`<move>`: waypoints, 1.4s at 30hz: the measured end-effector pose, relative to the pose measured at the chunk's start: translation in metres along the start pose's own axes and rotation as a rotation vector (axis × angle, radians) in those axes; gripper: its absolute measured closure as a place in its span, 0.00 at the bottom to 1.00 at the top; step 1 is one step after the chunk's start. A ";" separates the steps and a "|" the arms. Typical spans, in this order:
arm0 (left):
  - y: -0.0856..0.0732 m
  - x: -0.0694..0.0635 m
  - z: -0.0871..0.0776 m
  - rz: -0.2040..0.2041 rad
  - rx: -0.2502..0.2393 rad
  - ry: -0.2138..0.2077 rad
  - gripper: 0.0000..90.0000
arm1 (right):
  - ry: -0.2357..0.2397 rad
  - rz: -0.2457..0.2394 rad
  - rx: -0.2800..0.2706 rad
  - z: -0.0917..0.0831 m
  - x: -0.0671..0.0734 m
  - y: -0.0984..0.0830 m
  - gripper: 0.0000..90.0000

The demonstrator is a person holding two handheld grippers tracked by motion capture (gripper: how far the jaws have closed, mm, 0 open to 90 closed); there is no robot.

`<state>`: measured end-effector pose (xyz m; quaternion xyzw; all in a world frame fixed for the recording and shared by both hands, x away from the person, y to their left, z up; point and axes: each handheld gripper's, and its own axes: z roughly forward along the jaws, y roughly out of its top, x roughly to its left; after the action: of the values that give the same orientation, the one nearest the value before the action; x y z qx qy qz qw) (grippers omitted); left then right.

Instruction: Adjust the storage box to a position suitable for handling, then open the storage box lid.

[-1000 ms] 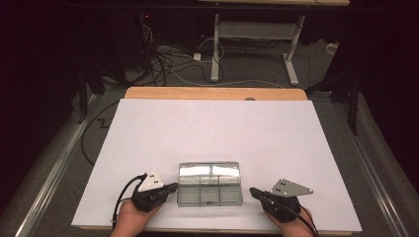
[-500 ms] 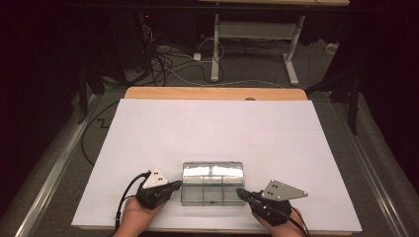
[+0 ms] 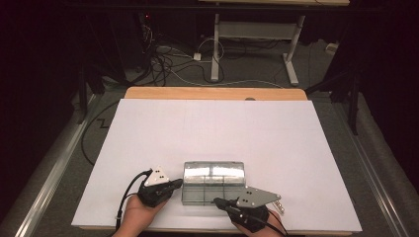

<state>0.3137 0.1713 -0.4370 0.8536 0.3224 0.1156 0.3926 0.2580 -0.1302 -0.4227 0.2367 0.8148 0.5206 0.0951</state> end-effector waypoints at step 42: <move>-0.006 0.005 -0.007 -0.032 -0.080 -0.038 0.98 | 0.030 0.096 0.114 0.027 -0.004 -0.028 1.00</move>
<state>0.3120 0.1811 -0.4371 0.8341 0.3236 0.1061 0.4341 0.2639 -0.1201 -0.4601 0.2725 0.8323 0.4807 0.0441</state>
